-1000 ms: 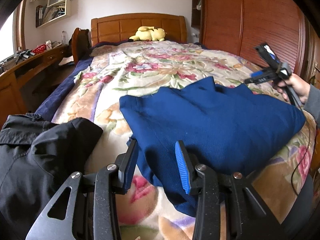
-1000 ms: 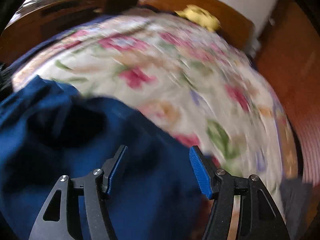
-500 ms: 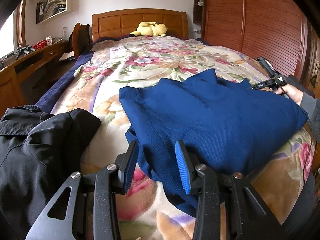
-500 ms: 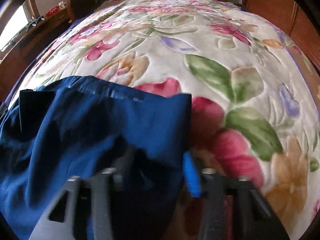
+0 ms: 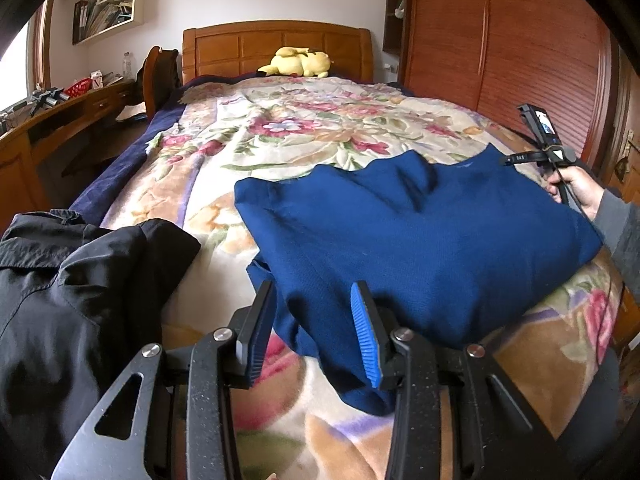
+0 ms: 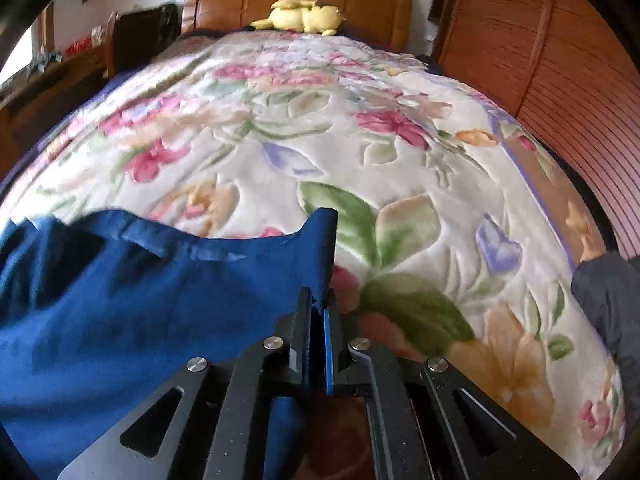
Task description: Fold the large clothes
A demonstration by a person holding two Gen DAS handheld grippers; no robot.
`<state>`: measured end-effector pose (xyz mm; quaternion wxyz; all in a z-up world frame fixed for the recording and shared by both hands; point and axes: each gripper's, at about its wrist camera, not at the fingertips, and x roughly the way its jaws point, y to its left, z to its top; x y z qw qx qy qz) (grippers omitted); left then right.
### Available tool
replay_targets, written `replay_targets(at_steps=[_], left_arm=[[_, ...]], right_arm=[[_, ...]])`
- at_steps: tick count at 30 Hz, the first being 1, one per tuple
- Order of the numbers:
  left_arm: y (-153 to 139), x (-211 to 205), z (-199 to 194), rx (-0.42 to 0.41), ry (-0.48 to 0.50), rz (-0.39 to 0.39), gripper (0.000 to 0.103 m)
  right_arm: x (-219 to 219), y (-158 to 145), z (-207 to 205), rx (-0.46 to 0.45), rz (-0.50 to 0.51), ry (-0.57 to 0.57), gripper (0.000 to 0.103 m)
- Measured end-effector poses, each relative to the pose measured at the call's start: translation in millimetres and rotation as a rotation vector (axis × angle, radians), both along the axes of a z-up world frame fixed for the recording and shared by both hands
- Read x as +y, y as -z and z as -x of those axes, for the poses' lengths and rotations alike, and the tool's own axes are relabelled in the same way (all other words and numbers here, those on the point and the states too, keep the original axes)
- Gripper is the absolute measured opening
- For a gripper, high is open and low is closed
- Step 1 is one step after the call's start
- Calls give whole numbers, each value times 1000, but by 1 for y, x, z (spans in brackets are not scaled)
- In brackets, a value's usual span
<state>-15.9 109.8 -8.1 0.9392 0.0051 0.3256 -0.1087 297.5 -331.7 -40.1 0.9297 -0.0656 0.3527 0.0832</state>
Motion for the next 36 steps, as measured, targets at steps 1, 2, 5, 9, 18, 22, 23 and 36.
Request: replay_targets(at_steps=[1,2,5,9,18,22,23,36], left_arm=[[-2,0,2,-2,1,0,40],[-4,-1,5,-4,2,-4,40],[-6,-5,9,-1,9,-14,40],[0,-10,9,19,5,-35,40],[16,-12,5,47,-14,-39,40],[28,-11,2,83,-16,-27,41],[30,-10,2,88,-16,-23,41],[46,-12,-7,163,-6,17,41]], right_arm=[[1,-4,10,-11,0,-1,3],[1,-9,15,-21,10,-2,9],[0,-32,44,-81,25,-30,37],[8,-55,91,-141,-4,-111,57],[67,-28,191,-110,-28,-388,60],[83,8,214,-58,3,-455,60],[84,17,216,-41,8,-457,60],[79,72,216,6,82,-433,61]])
